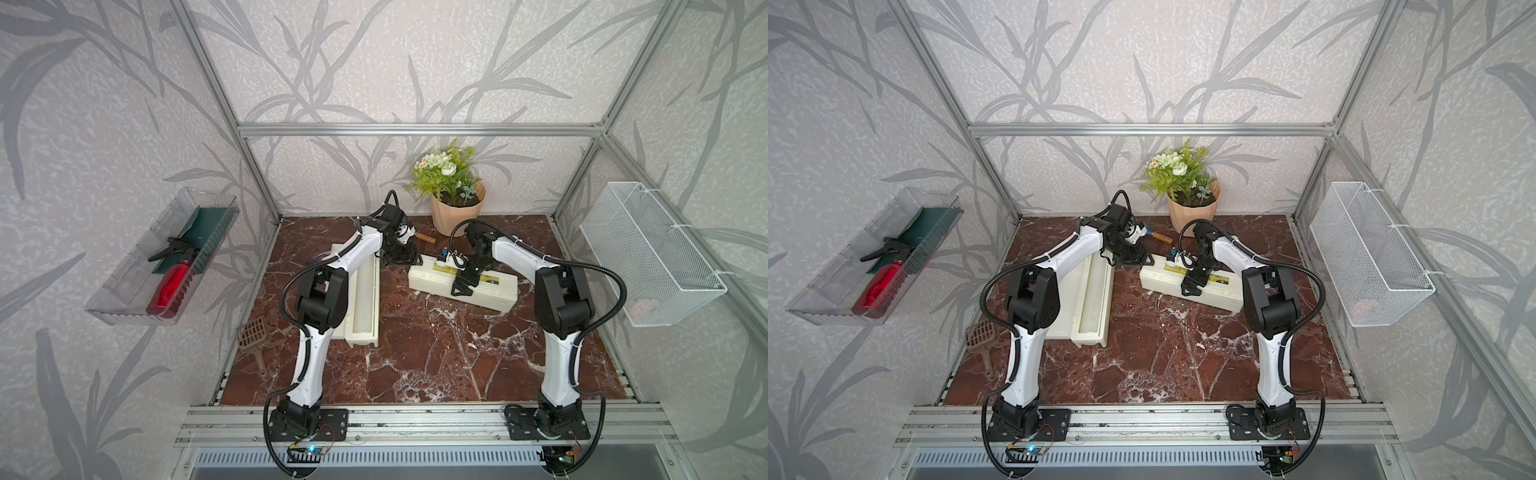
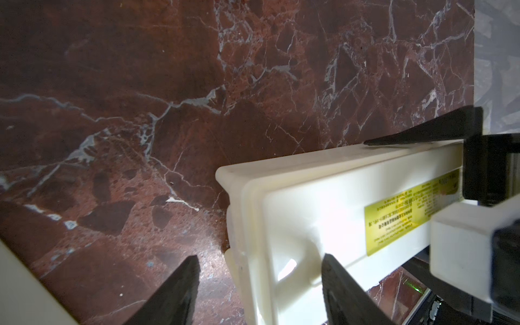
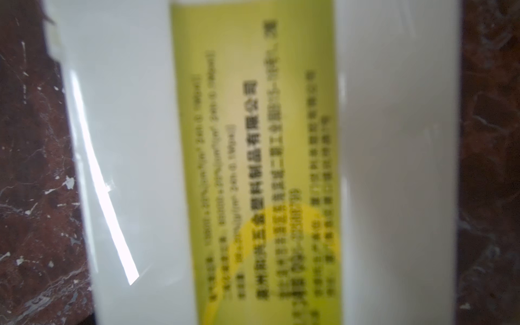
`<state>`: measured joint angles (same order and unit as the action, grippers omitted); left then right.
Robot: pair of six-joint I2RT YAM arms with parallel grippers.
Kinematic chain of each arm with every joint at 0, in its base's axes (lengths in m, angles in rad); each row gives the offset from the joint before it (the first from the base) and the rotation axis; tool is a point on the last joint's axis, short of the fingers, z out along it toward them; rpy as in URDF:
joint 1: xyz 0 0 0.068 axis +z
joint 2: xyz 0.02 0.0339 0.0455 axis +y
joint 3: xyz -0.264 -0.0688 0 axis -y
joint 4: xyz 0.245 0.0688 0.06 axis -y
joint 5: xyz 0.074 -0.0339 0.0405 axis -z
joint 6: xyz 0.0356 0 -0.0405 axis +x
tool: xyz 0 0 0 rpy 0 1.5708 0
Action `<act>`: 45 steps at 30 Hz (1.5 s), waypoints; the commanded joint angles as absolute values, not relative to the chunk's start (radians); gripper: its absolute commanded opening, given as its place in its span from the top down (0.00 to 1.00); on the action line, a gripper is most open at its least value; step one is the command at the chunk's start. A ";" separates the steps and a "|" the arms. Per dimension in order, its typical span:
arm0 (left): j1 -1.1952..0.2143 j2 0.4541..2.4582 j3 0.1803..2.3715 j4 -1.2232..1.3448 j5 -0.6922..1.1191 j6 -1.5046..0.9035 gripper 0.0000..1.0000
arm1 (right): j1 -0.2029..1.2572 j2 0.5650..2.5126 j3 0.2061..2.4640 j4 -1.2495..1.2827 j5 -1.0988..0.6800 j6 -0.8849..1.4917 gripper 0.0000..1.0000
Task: Put plastic wrap rolls into dispensers
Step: Close the lid on the plastic wrap cutting box.
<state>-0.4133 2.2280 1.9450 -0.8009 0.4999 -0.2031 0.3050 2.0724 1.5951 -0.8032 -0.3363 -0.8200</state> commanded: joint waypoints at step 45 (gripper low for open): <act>-0.410 2.058 1.749 -0.554 0.532 -0.366 0.23 | 0.339 2.009 1.528 -0.928 -0.041 0.038 0.14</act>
